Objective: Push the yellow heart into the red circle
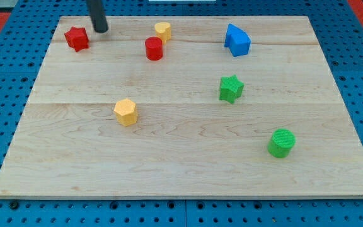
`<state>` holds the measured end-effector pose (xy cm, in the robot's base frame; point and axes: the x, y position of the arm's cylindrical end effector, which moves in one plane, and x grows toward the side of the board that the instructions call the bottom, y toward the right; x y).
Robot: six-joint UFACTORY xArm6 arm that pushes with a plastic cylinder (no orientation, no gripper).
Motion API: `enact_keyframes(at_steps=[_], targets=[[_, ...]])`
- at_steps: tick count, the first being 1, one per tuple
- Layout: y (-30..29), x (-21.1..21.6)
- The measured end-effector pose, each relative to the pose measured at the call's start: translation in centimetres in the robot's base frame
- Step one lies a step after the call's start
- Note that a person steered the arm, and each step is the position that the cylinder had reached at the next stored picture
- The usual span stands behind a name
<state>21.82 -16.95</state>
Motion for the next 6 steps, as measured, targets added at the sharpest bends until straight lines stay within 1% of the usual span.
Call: enact_keyframes(at_steps=[1, 2, 3, 4, 5, 6], targets=[[5.4, -1.2], [13.7, -2.5], [14.5, -2.5], [14.7, 9.1], [16.9, 17.3], [19.9, 11.6]])
